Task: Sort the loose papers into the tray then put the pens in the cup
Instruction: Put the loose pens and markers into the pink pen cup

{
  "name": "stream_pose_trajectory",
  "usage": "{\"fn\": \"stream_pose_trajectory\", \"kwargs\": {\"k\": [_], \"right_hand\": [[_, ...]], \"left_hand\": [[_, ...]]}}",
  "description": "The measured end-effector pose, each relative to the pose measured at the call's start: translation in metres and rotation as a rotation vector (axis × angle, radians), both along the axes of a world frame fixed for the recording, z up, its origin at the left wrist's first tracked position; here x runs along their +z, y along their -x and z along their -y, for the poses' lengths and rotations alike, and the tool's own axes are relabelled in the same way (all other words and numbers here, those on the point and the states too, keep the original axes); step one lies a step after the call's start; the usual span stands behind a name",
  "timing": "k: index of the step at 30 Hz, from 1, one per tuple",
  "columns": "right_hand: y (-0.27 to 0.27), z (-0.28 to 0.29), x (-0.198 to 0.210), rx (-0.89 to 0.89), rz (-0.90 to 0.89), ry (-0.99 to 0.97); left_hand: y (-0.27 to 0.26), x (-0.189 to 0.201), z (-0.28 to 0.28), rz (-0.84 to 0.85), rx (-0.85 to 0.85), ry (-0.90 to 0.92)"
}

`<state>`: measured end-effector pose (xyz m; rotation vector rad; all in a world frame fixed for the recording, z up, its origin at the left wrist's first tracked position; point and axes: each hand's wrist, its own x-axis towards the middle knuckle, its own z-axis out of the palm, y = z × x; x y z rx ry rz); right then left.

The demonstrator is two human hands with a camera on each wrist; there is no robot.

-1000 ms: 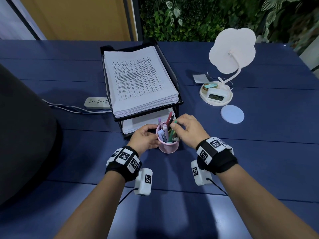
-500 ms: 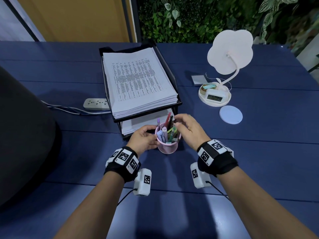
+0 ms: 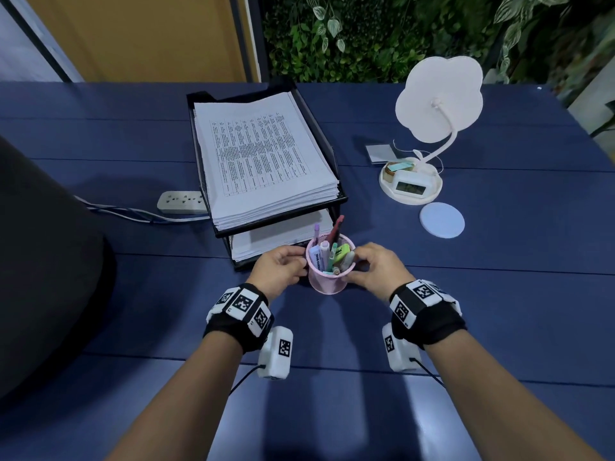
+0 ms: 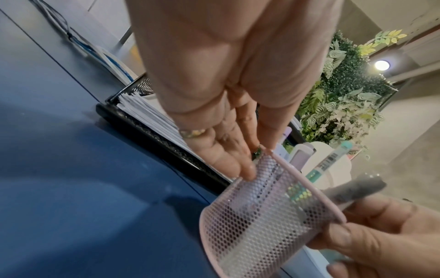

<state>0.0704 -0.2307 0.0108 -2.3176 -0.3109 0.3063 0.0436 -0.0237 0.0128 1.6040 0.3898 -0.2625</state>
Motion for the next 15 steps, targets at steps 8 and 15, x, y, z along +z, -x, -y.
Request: {"fn": "stream_pose_trajectory", "kwargs": {"k": [8,15], "right_hand": [[-0.01,0.022,-0.007,-0.233,0.119,0.114],[-0.026,0.021,-0.006,-0.313,0.102,0.188]], "left_hand": [[0.0,-0.035,-0.009,-0.065,-0.441,-0.789],[0.013,-0.052,-0.003,-0.191,-0.821,-1.069]]}}
